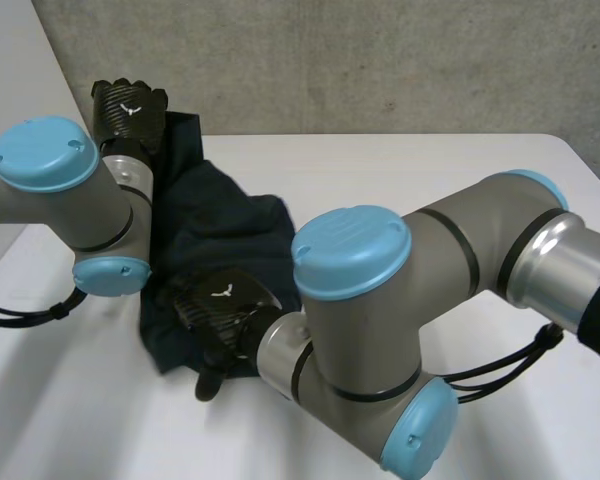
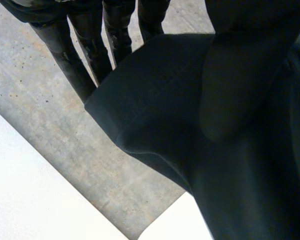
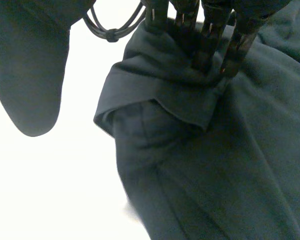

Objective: Fold the shorts.

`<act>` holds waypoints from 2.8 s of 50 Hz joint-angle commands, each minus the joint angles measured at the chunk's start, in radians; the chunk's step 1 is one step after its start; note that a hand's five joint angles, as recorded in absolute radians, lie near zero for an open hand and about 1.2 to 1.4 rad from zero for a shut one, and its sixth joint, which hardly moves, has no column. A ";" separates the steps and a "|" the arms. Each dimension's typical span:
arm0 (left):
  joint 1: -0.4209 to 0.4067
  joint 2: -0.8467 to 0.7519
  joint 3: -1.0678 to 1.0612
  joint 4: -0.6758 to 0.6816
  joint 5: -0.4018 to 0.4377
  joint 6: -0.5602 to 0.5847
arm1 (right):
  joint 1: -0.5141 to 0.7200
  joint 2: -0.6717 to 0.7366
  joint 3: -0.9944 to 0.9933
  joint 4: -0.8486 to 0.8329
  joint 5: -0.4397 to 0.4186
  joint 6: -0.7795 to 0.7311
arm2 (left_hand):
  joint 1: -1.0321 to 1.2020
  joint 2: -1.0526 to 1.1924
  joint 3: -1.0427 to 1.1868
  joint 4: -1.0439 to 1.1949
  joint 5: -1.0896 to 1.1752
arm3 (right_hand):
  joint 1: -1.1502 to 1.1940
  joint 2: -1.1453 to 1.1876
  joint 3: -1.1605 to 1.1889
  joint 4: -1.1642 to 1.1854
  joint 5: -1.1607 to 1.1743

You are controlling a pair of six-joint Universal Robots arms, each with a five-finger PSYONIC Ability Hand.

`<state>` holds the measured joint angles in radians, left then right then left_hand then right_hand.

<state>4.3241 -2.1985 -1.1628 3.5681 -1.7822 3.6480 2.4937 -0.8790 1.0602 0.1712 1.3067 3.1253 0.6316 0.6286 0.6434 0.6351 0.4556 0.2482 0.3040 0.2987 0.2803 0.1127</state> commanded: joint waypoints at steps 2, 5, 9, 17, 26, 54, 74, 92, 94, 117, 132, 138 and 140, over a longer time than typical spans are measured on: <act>-0.006 0.092 -0.093 -0.017 -0.005 -0.009 | -0.004 -0.064 0.032 0.076 -0.001 -0.096 | -0.107 -0.104 -0.119 -0.110 -0.105 | -0.074 -0.129 -0.124 -0.106 -0.113; -0.011 0.169 -0.152 -0.034 -0.005 -0.022 | -0.021 -0.144 0.060 0.154 -0.003 -0.165 | -0.130 -0.127 -0.142 -0.134 -0.129 | -0.074 -0.129 -0.124 -0.106 -0.113; -0.018 0.261 -0.213 -0.087 -0.003 -0.049 | -0.127 -0.207 0.093 0.221 0.003 -0.246 | -0.151 -0.148 -0.163 -0.154 -0.149 | 0.244 0.188 0.194 0.212 0.205; -0.041 0.394 -0.276 -0.282 0.001 -0.172 | -0.272 -0.276 0.122 0.240 0.002 -0.280 | -0.198 -0.195 -0.210 -0.201 -0.196 | 0.274 0.218 0.224 0.242 0.235; -0.093 0.474 -0.311 -0.534 0.006 -0.324 | -0.332 -0.272 0.147 0.191 0.017 -0.286 | -0.198 -0.195 -0.210 -0.201 -0.196 | 0.536 0.480 0.486 0.504 0.497; -0.267 0.522 -0.664 -0.466 -0.152 -0.345 | -0.277 0.037 0.124 -0.107 0.025 0.073 | -0.368 -0.365 -0.380 -0.372 -0.367 | -0.074 -0.129 -0.124 -0.106 -0.113; -0.190 0.441 -0.667 -0.339 -0.160 -0.330 | -0.185 0.141 -0.054 -0.183 0.200 0.090 | 0.765 0.768 0.753 0.761 0.766 | 1.148 1.092 1.098 1.116 1.109; -0.188 0.706 -0.482 -0.282 0.164 -0.255 | -0.368 -0.481 0.066 -0.119 0.181 -0.487 | 0.765 0.768 0.753 0.761 0.766 | 1.148 1.092 1.098 1.116 1.109; -0.188 0.712 -0.476 -0.264 0.201 -0.270 | -0.365 -0.506 0.064 -0.090 0.178 -0.499 | 0.765 0.768 0.753 0.761 0.766 | 1.148 1.092 1.098 1.116 1.109; -0.099 0.134 -0.290 -0.187 0.247 -0.223 | -0.372 -0.052 -0.091 0.047 0.223 -0.531 | 0.490 0.493 0.479 0.487 0.492 | 1.148 1.092 1.098 1.116 1.109; -0.098 0.264 -0.339 -0.255 0.159 -0.230 | -0.441 -0.208 0.087 0.057 0.203 -0.438 | -0.180 -0.177 -0.192 -0.184 -0.179 | 0.145 0.089 0.095 0.113 0.106; -0.081 0.295 -0.337 -0.307 0.153 -0.233 | -0.461 -0.293 0.086 0.135 0.175 -0.407 | -0.227 -0.224 -0.239 -0.231 -0.226 | 0.028 -0.028 -0.023 -0.004 -0.011; -0.077 0.292 -0.333 -0.311 0.155 -0.233 | -0.461 -0.305 0.073 0.177 0.167 -0.409 | -0.233 -0.230 -0.245 -0.237 -0.232 | 0.004 -0.052 -0.046 -0.028 -0.035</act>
<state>4.2331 -1.9216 -1.5010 3.2929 -1.6249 3.4168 2.0424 -1.1297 1.1515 0.2576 1.4953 2.7083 0.4123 0.4029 0.4064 0.3934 0.2157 0.2829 0.3392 0.3146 0.3126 0.1405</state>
